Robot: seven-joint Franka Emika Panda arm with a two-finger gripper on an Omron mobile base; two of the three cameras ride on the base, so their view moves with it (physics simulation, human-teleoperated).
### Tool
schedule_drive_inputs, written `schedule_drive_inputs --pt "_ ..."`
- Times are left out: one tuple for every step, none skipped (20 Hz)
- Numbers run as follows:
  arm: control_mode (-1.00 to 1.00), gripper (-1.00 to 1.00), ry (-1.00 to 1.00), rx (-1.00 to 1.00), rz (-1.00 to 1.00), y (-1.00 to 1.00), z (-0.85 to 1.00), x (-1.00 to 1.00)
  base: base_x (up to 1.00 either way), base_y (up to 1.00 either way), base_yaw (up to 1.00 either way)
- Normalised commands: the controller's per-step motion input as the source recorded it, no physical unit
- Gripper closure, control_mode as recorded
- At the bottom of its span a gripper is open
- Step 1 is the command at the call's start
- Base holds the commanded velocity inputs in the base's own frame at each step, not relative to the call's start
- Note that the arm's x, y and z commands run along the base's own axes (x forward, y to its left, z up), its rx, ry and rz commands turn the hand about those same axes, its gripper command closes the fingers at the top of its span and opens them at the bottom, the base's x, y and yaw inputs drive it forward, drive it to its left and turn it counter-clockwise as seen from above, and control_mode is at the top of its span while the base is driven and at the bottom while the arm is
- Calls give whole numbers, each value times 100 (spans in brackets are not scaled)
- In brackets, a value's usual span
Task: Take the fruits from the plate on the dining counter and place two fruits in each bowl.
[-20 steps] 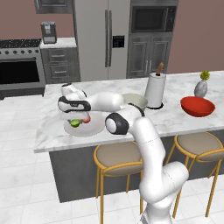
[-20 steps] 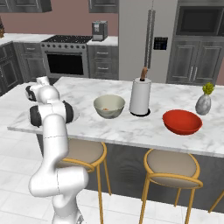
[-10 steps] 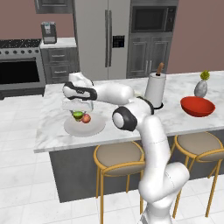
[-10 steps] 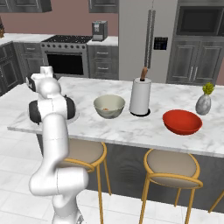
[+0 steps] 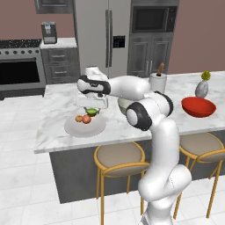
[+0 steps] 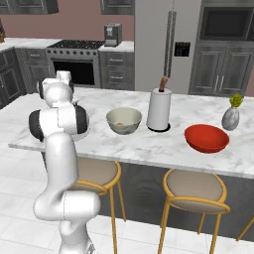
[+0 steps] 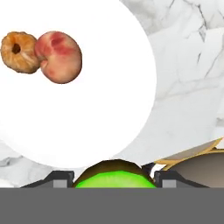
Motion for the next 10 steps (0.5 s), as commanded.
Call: schedule_drive_inputs --pt "-100 100 0 0 -5 -82 27 -26 0 0 0" --pt "-100 100 0 0 -7 -77 27 -19 0 0 0" --pt "-100 100 0 0 -8 -80 34 -7 0 0 0" --pt "-100 100 0 0 -8 -77 34 0 0 0 0" --pt "-100 100 0 0 -8 -74 31 0 0 0 0" --pt "-100 100 0 0 -8 -78 30 0 0 0 0" --pt "-100 100 0 0 -7 -80 30 0 0 0 0" --pt "-100 100 0 0 -6 -80 29 0 0 0 0" --pt "-100 100 0 0 -7 -77 27 0 0 0 0" --pt "-100 100 0 0 -8 -77 24 1 0 0 0"
